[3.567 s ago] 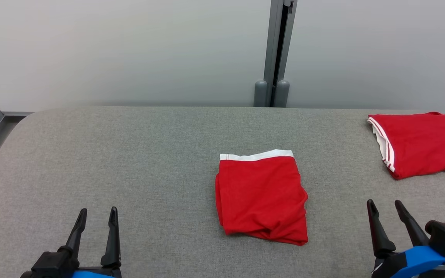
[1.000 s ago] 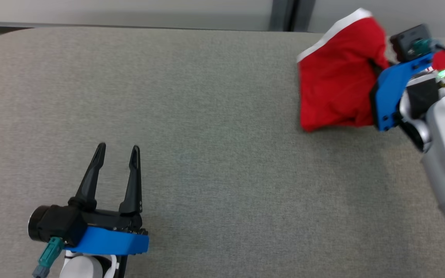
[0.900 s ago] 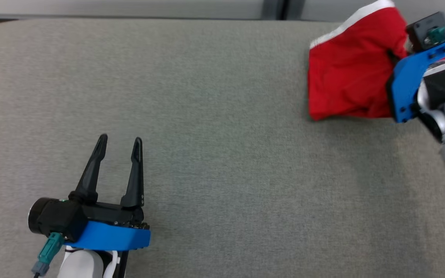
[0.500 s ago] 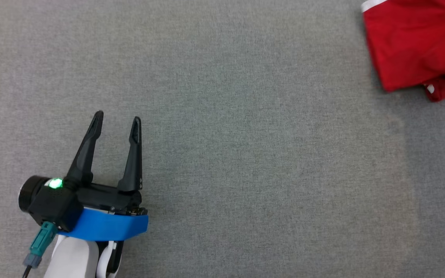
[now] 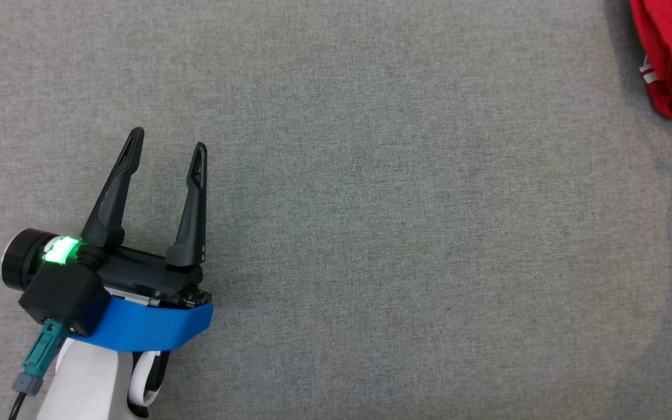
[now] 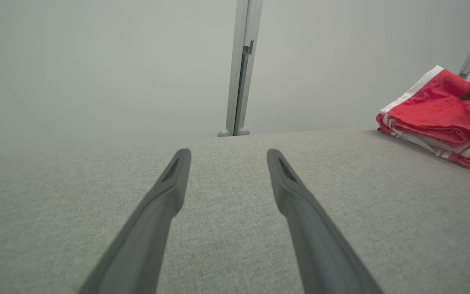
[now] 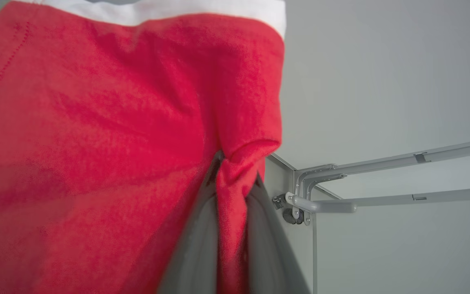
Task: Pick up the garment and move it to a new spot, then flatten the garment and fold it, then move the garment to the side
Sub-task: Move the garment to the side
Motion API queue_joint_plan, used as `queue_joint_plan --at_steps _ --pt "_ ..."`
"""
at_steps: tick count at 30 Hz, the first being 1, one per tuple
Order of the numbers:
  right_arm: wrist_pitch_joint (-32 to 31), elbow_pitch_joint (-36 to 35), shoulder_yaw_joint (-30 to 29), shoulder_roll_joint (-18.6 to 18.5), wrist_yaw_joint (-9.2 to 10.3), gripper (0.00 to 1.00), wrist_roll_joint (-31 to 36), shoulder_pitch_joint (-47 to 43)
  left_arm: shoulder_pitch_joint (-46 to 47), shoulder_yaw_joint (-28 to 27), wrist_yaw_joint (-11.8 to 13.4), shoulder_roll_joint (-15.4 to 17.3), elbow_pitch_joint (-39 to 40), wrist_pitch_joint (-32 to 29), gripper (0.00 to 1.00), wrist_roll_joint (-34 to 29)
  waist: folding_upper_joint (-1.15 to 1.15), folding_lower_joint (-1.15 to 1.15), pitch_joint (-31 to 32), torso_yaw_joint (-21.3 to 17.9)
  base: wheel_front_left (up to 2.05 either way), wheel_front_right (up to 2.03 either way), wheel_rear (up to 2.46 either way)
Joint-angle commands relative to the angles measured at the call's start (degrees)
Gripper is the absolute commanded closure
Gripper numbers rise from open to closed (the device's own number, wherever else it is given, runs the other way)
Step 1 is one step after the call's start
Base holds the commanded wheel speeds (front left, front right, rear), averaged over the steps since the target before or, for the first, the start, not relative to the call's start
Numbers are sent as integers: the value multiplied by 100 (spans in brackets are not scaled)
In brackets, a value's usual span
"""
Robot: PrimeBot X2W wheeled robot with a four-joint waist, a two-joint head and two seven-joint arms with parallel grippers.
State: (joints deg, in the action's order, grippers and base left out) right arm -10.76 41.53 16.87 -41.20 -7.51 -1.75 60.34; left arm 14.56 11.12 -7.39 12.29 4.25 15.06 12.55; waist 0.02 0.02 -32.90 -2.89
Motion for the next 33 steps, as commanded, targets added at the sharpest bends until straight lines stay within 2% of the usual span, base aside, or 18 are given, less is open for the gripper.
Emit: queue_joint_plan --at_steps 1,3,4,5,6,7,8,16,21,28,33 --pt "101 34 -117 49 4 100 162 -98 125 -11 -8 20 -5 13 0 -16 -2 -2 35 -20 0 0 0" --pt "176 94 -292 145 4 100 366 -175 126 2 -8 17 -40 12 0 3 -2 -2 101 -29 0 0 0" --pt "191 113 -376 204 4 83 468 -229 127 13 -8 12 -61 12 0 19 -2 -2 133 -26 0 0 0" --pt "269 104 -459 285 3 60 504 -274 127 18 -8 11 -66 12 0 29 -2 -2 171 -19 0 0 0" --pt "269 110 -550 334 3 65 564 -292 129 15 -8 10 -53 12 0 40 -2 -2 195 -13 0 0 0" --pt "279 106 -601 380 3 54 617 -336 115 13 -8 10 -49 12 0 48 -2 -2 231 -6 0 0 0" --pt "301 89 -684 407 3 0 662 -351 98 13 -8 12 -42 12 0 41 -2 -2 259 5 0 0 0" --pt "596 -33 -1128 796 3 0 893 -711 -159 -42 -8 -61 -188 13 0 96 -2 -2 771 96 0 0 0" --pt "1032 -217 -1340 1285 2 0 704 -1280 -387 -56 -8 -140 -448 12 0 155 -2 -2 1348 143 0 0 0" --pt "1710 -865 -1524 2049 1 0 -253 -2574 -826 -185 19 -314 -712 12 0 201 -2 -2 2096 281 0 0 0" --pt "1894 -1856 -1759 2247 2 0 -850 -3915 -1111 -248 47 -410 -888 12 0 171 -2 -2 2531 496 0 0 0"
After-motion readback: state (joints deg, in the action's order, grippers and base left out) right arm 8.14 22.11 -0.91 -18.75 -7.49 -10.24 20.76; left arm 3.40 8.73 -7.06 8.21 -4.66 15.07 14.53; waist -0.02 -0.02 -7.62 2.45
